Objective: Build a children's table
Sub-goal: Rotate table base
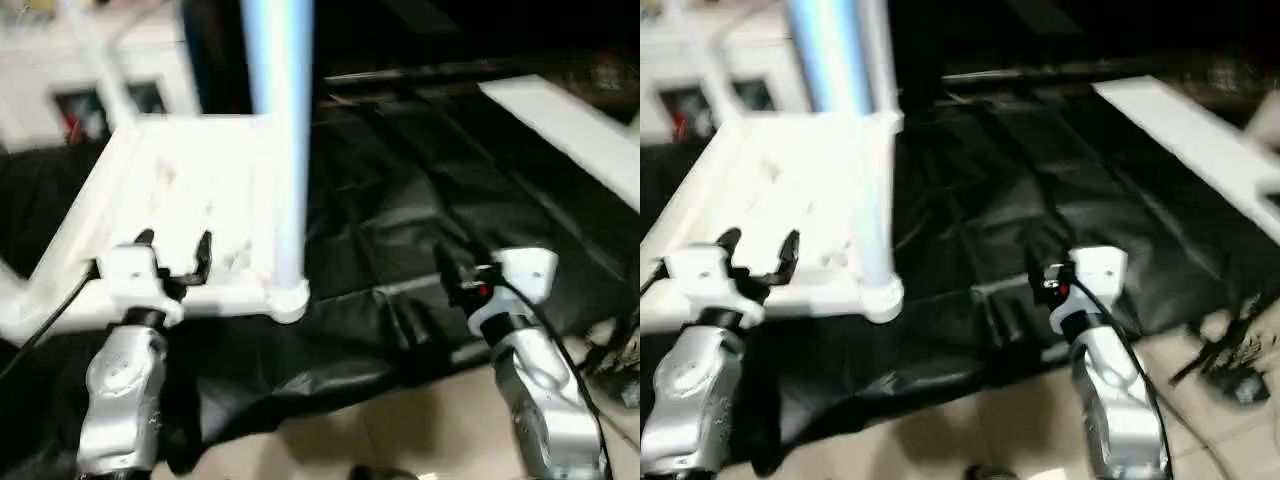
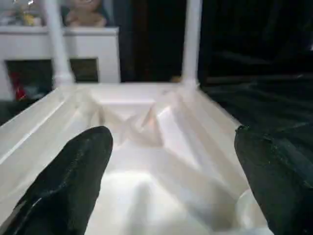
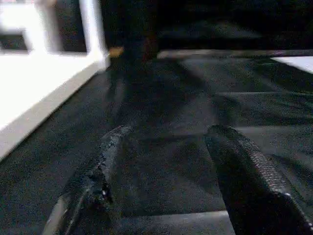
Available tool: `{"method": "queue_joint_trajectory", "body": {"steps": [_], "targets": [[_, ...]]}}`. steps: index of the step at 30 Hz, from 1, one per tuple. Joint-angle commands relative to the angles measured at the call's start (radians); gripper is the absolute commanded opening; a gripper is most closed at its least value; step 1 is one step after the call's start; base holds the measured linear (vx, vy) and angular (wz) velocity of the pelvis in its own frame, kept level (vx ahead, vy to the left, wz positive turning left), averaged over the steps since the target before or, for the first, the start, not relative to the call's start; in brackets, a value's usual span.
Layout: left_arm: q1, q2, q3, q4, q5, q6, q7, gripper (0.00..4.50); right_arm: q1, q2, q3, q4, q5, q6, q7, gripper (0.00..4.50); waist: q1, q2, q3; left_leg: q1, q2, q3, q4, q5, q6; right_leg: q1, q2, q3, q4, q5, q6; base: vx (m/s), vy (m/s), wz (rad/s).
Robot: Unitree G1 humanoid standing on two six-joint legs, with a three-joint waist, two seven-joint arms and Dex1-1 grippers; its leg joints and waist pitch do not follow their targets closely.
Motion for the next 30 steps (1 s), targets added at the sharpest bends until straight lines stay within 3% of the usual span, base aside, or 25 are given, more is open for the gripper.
{"method": "queue_joint_trajectory", "body": {"steps": [1, 2, 3, 4, 6, 7, 8, 9, 12, 13, 16, 17, 18, 19, 20, 21, 22, 23, 24, 25, 26, 27, 28, 29, 30], "targets": [[-0.011, -0.026, -0.023, -0.054, -0.038, 0.066, 0.014, 4.47, -0.029, -0.027, 0.008, 0.025, 0.01, 0.035, 0.051, 2.67, 0.012, 0.018, -0.051, -0.003, 0.093, -0.058, -0.124, -0.659, -0.052, 0.052, -0.078, 0.069, -0.052, -0.506, -0.006, 0.0, 0.0, 0.0], [-0.012, -0.039, -0.03, -0.051, -0.03, 0.06, 0.026, 4.47, -0.046, -0.037, 0.006, 0.042, 0.02, 0.04, 0.069, 2.67, 0.023, 0.007, -0.051, 0.006, 0.094, -0.054, -0.131, -0.7, -0.069, 0.038, -0.076, 0.088, -0.035, -0.399, -0.052, 0.0, 0.0, 0.0], [-0.01, -0.047, -0.041, -0.042, -0.016, 0.031, 0.027, 4.47, -0.058, -0.044, 0.007, 0.055, 0.028, 0.041, 0.085, 2.67, 0.029, 0.0, -0.049, 0.016, 0.081, -0.044, -0.121, -0.688, -0.074, 0.021, -0.083, 0.097, -0.049, -0.414, -0.072, 0.0, 0.0, 0.0], [-0.006, -0.052, -0.056, -0.033, -0.006, 0.01, 0.019, 4.47, -0.07, -0.049, 0.008, 0.071, 0.023, 0.034, 0.087, 2.67, 0.04, -0.017, -0.047, 0.029, 0.054, -0.024, -0.093, -0.617, -0.055, -0.004, -0.1, 0.106, -0.075, -0.546, -0.083, 0.0, 0.0, 0.0], [-0.002, -0.048, -0.078, -0.023, 0.032, -0.016, 0.021, 4.47, -0.084, -0.046, 0.008, 0.086, 0.012, 0.029, 0.064, 2.67, 0.061, -0.014, -0.056, 0.01, 0.053, -0.021, -0.085, -0.462, -0.019, 0.015, -0.109, 0.117, -0.073, -0.618, -0.065, 0.0, 0.0, 0.0], [-0.004, -0.036, -0.099, -0.023, 0.077, -0.042, 0.03, 4.47, -0.089, -0.013, -0.012, 0.079, 0.03, 0.038, 0.01, 2.67, 0.076, -0.001, -0.073, 0.005, 0.067, -0.017, -0.091, -0.336, -0.008, 0.017, -0.09, 0.124, -0.048, -0.412, -0.093, 0.0, 0.0, 0.0], [-0.004, -0.036, -0.101, -0.023, 0.081, -0.046, 0.03, 4.47, -0.089, -0.007, -0.017, 0.076, 0.036, 0.04, 0.002, 2.67, 0.076, -0.001, -0.073, 0.005, 0.067, -0.017, -0.091, -0.336, -0.008, 0.017, -0.09, 0.124, -0.048, -0.412, -0.093, 0.0, 0.0, 0.0], [-0.005, -0.038, -0.101, -0.025, 0.079, -0.047, 0.031, 4.47, -0.088, -0.005, -0.019, 0.075, 0.039, 0.042, 0.002, 2.67, 0.081, -0.004, -0.077, 0.006, 0.071, -0.01, -0.091, -0.275, -0.002, 0.015, -0.081, 0.127, -0.03, -0.256, -0.135, 0.059, -0.002, 0.0], [-0.004, -0.047, -0.097, -0.066, 0.072, 0.014, 0.058, 4.47, -0.04, -0.003, 0.001, 0.037, 0.028, 0.035, 0.021, 2.67, 0.096, -0.008, -0.085, 0.012, 0.063, 0.011, -0.077, -0.207, 0.027, 0.014, -0.073, 0.143, -0.006, -0.131, -0.187, 0.078, -0.009, 0.04], [0.006, -0.052, -0.095, -0.078, 0.07, 0.015, 0.067, 4.47, -0.025, -0.002, 0.014, 0.023, 0.031, 0.036, 0.035, 2.67, 0.106, -0.009, -0.093, 0.004, 0.059, 0.017, -0.069, -0.108, 0.066, 0.022, -0.07, 0.147, 0.01, -0.028, -0.212, 0.073, -0.018, 0.02], [0.027, -0.062, -0.1, -0.088, 0.077, 0.008, 0.079, 4.47, -0.016, -0.013, 0.053, 0.018, 0.033, 0.035, 0.076, 2.67, 0.114, -0.013, -0.09, 0.0, 0.059, 0.02, -0.066, -0.085, 0.107, 0.022, -0.071, 0.148, 0.013, -0.014, -0.226, 0.024, -0.006, 0.01], [0.028, -0.066, -0.1, -0.087, 0.081, 0.003, 0.085, 4.47, -0.019, -0.012, 0.057, 0.021, 0.036, 0.036, 0.082, 2.67, 0.115, -0.011, -0.084, -0.038, 0.049, -0.014, -0.079, -0.111, 0.177, 0.051, -0.087, 0.112, 0.014, -0.07, -0.217, 0.0, 0.0, 0.0], [0.029, -0.069, -0.099, -0.087, 0.082, 0.002, 0.089, 4.47, -0.022, -0.012, 0.062, 0.024, 0.035, 0.032, 0.086, 2.67, 0.118, -0.009, -0.087, -0.042, 0.043, -0.027, -0.072, -0.114, 0.205, 0.053, -0.094, 0.098, 0.011, -0.093, -0.211, 0.0, 0.0, 0.0], [0.03, -0.074, -0.099, -0.088, 0.082, -0.004, 0.094, 4.47, -0.03, -0.014, 0.073, 0.033, 0.028, 0.022, 0.094, 2.67, 0.11, -0.011, -0.08, -0.064, 0.034, -0.047, -0.071, -0.158, 0.232, 0.069, -0.103, 0.077, 0.001, -0.195, -0.178, -0.056, -0.028, 0.32], [0.031, -0.076, -0.101, -0.088, 0.081, -0.006, 0.095, 4.47, -0.033, -0.015, 0.078, 0.038, 0.024, 0.017, 0.096, 2.67, 0.115, -0.001, -0.074, -0.048, 0.032, -0.051, -0.068, -0.274, 0.189, 0.065, -0.11, 0.064, -0.02, -0.363, -0.147, -0.056, -0.028, 0.32], [0.031, -0.075, -0.102, -0.088, 0.083, -0.004, 0.096, 4.47, -0.036, -0.016, 0.082, 0.043, 0.019, 0.013, 0.096, 2.67, 0.111, 0.002, -0.066, -0.051, 0.033, -0.056, -0.069, -0.338, 0.154, 0.072, -0.114, 0.059, -0.027, -0.452, -0.129, -0.033, -0.033, 0.42], [0.029, -0.073, -0.108, -0.089, 0.087, 0.0, 0.101, 4.47, -0.042, -0.017, 0.083, 0.054, 0.013, 0.007, 0.094, 2.67, 0.108, -0.005, -0.043, -0.036, 0.024, -0.055, -0.063, -0.526, 0.033, 0.082, -0.127, 0.036, -0.068, -0.789, -0.041, -0.019, -0.042, 0.48], [0.028, -0.073, -0.109, -0.089, 0.087, 0.001, 0.102, 4.47, -0.043, -0.017, 0.083, 0.055, 0.014, 0.007, 0.095, 2.67, 0.108, -0.005, -0.043, -0.036, 0.024, -0.055, -0.063, -0.526, 0.033, 0.082, -0.127, 0.036, -0.068, -0.789, -0.041, -0.019, -0.042, 0.48], [0.027, -0.073, -0.109, -0.088, 0.087, 0.003, 0.103, 4.47, -0.045, -0.016, 0.082, 0.058, 0.015, 0.007, 0.095, 2.67, 0.105, -0.002, -0.032, -0.003, 0.019, -0.045, -0.04, -0.604, -0.007, 0.077, -0.13, 0.003, -0.096, -0.928, -0.018, 0.009, -0.04, 0.58], [0.027, -0.074, -0.111, -0.088, 0.087, 0.005, 0.105, 4.47, -0.047, -0.013, 0.077, 0.059, 0.017, 0.002, 0.092, 2.67, 0.096, -0.004, -0.033, -0.001, 0.014, -0.036, -0.02, -0.597, -0.006, 0.101, -0.132, -0.023, -0.11, -0.97, -0.01, 0.004, -0.021, 0.6], [0.025, -0.076, -0.113, -0.089, 0.082, 0.012, 0.104, 4.47, -0.05, -0.007, 0.066, 0.06, 0.02, -0.01, 0.081, 2.67, 0.096, 0.023, -0.022, -0.042, 0.025, -0.029, -0.071, -0.672, -0.019, 0.149, -0.095, -0.045, -0.058, -0.927, -0.009, 0.004, -0.021, 0.6], [0.025, -0.076, -0.113, -0.089, 0.082, 0.012, 0.104, 4.47, -0.05, -0.007, 0.066, 0.06, 0.02, -0.01, 0.081, 2.67, 0.125, 0.046, -0.03, -0.096, 0.009, -0.02, -0.166, -0.81, -0.04, 0.21, 0.011, 0.001, 0.135, -0.644, -0.035, -0.007, 0.022, 0.64], [0.018, -0.075, -0.116, -0.081, 0.087, 0.021, 0.105, 4.47, -0.054, 0.007, 0.036, 0.067, 0.045, -0.006, 0.059, 2.67, 0.116, 0.053, -0.045, 0.03, 0.089, -0.009, -0.149, -0.865, -0.071, 0.109, 0.018, 0.054, 0.159, -0.501, -0.052, 0.101, -0.034, 0.72], [0.014, -0.074, -0.119, -0.076, 0.091, 0.024, 0.105, 4.47, -0.053, 0.011, 0.023, 0.071, 0.049, -0.007, 0.042, 2.67, 0.093, -0.009, -0.012, 0.141, 0.098, -0.046, -0.092, -0.919, -0.092, 0.005, -0.041, 0.093, 0.014, -0.601, -0.12, 0.101, -0.034, 0.72], [0.014, -0.074, -0.119, -0.076, 0.091, 0.024, 0.105, 4.47, -0.053, 0.011, 0.023, 0.071, 0.049, -0.007, 0.042, 2.67, 0.106, -0.006, -0.006, 0.158, 0.062, -0.003, -0.036, -0.877, -0.108, -0.019, -0.066, 0.102, -0.052, -0.737, -0.137, 0.132, -0.109, 0.54]]}}
